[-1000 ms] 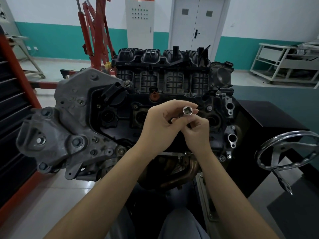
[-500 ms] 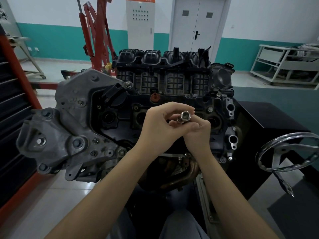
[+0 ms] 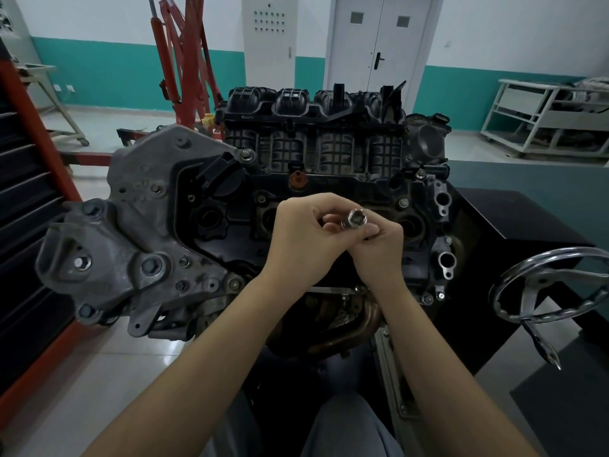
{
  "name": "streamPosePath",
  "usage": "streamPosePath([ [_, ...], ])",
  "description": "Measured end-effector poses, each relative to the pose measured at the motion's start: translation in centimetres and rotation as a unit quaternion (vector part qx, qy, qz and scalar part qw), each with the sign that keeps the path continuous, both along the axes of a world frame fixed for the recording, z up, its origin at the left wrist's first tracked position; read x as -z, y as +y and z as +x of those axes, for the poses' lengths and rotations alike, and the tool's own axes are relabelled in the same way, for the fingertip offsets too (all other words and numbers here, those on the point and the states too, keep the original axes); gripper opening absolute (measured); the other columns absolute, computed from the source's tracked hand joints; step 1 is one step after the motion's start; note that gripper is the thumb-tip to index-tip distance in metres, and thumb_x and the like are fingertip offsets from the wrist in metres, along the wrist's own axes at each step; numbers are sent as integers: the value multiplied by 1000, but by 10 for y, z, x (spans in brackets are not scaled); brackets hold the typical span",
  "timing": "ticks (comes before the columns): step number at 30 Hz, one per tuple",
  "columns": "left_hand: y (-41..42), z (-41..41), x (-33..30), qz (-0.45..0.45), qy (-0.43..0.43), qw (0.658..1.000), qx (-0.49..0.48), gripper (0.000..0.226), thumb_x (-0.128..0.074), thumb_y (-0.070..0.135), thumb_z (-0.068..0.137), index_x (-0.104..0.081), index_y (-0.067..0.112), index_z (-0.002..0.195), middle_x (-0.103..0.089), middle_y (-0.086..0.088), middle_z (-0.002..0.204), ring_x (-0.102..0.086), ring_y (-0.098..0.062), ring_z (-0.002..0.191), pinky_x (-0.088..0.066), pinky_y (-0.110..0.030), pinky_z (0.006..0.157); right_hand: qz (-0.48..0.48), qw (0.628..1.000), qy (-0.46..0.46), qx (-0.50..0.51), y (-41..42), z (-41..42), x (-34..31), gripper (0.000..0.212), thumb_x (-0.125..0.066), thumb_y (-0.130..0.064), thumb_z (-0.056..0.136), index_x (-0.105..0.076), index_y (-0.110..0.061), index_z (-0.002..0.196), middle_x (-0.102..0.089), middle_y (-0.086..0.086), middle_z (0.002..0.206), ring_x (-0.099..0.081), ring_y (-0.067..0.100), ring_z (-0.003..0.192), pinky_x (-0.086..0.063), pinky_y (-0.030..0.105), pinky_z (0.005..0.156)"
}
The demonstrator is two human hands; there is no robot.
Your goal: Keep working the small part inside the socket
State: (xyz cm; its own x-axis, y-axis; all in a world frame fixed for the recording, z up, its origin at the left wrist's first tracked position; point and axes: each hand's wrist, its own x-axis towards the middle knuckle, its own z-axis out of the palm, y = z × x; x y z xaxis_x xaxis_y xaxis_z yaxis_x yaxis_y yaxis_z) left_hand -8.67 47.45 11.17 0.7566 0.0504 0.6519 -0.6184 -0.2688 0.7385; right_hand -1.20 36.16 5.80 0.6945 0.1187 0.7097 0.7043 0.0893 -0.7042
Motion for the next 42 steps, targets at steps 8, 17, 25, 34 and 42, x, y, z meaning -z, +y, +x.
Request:
streamPosePath([
  [8,4,-2,-3,23,21,996,80,29,-70,-9,79,-72,8,102,-74,-7,96,-70,-17,96,-56,-36,89,-1,1000,-3,-1,1,-2,-1,34,-68,4,78,-70,-30,74,-71,-20,74,-67,0,73,-48,12,66],
  [17,6,1,1,2,0,999,42,27,-74,-5,78,-73,13,98,-74,0,93,-71,-12,91,-54,-24,84,-10,1000,-16,-10,-3,0,1,21,-68,0,83,-68,-10,101,-72,-19,86,-68,3,86,-49,16,76],
  [25,4,0,-3,-3,-8,1000,19,17,-81,2,73,-75,9,88,-74,2,85,-71,-9,83,-56,-23,79,6,1000,6,-1,-1,0,1,16,-71,7,79,-72,-1,93,-74,2,86,-70,17,83,-53,26,76],
  [34,5,-2,-6,24,11,998,61,25,-74,-5,78,-72,5,101,-74,-8,95,-71,-14,94,-56,-31,88,6,1000,7,8,0,1,1,27,-69,14,77,-72,-11,89,-73,-10,78,-69,9,78,-52,20,71],
  [42,3,-1,-4,26,6,998,61,22,-69,-5,83,-72,3,103,-74,-8,95,-71,-16,94,-56,-34,88,-2,1000,-10,-6,-3,1,2,25,-65,6,82,-68,-12,99,-72,-18,83,-69,4,82,-52,18,73],
])
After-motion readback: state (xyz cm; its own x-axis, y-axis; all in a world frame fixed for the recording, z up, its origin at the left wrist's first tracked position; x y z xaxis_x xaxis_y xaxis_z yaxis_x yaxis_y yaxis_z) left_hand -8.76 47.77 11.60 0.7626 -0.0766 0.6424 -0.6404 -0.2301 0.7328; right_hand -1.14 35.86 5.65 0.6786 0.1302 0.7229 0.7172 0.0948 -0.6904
